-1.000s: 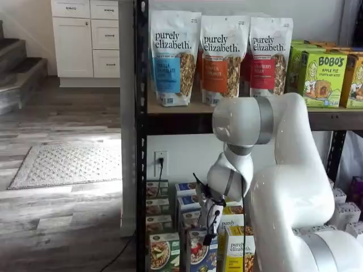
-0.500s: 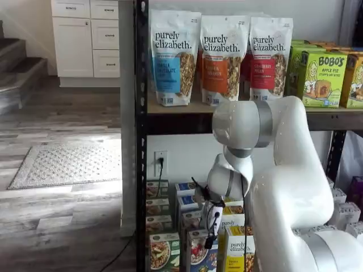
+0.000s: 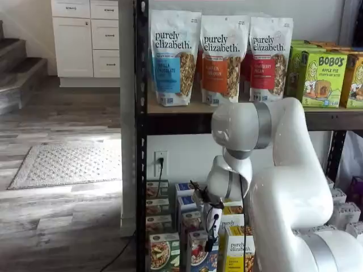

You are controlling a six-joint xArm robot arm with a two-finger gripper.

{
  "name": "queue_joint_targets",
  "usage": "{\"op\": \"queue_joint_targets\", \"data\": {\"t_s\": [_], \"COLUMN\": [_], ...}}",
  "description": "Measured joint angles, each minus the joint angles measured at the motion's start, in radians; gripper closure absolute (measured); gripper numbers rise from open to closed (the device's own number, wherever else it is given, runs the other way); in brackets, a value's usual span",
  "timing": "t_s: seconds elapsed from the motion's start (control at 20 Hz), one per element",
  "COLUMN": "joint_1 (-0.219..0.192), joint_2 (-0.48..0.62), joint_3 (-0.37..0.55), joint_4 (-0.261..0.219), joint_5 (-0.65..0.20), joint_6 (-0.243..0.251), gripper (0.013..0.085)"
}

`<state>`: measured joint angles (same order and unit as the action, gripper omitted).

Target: Pick up the blue and white box that is on the bottom shelf, the second box from the left

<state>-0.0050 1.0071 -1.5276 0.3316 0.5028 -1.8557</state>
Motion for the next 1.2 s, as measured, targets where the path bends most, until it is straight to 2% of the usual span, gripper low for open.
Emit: {"op": "queue_joint_targets", "data": {"t_s": [0.15, 0.25, 0.35, 0.4, 0.55, 0.6, 1.05, 1.15, 1.2], "joint_1": [0.002, 0.003, 0.004, 0.004, 0.005, 0.006, 0.007, 0.006, 0.006], "joint_2": [0.000, 0.000, 0.000, 0.000, 0.000, -0.001, -0.003, -0.004, -0.005], "joint_3": [0.000, 0.002, 0.003, 0.004, 0.007, 0.008, 0.024, 0.028, 0.029], "joint_4": [0.004, 0.001, 0.000, 0.000, -0.001, -0.002, -0.014, -0.009, -0.007], "joint_5": [0.002, 0.001, -0.001, -0.001, -0.005, -0.006, -0.025, -0.026, -0.026], "joint_6": [-0.001, 0.002, 0.003, 0.004, 0.006, 0.006, 0.014, 0.010, 0.008], "gripper": [0.0130, 0.0210, 0.0210, 0.0250, 0.0290, 0.0330, 0.0330, 0.0410, 0.0410]}}
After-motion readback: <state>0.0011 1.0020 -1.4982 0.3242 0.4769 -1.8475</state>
